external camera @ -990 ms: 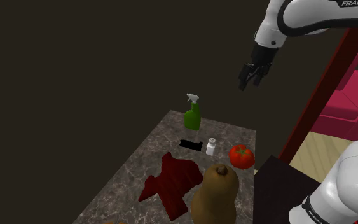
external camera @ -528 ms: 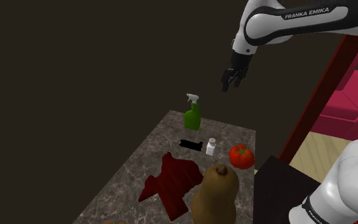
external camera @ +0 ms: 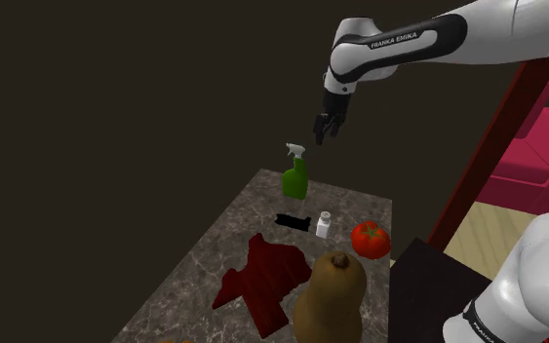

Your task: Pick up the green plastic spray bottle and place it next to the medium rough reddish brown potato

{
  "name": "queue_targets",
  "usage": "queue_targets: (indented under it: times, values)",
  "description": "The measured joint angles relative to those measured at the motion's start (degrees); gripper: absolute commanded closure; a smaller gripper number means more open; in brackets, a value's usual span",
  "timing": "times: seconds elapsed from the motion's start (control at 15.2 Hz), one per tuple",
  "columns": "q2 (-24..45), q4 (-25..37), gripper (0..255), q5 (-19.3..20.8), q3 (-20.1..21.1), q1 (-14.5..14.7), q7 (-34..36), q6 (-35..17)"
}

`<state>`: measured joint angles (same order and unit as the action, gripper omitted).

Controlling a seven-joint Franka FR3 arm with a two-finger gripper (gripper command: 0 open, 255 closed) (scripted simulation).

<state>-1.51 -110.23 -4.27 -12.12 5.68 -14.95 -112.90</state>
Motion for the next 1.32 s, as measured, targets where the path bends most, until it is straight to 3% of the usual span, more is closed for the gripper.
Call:
queue_targets:
  times: [0.53,1.32]
  values:
    - [17.3,16.1,0,-3.7,0.8,-0.6,-7.3,0.6]
    - [19.9,13.7,0,-4.4,1.2,-0.5,-8.0,-4.2]
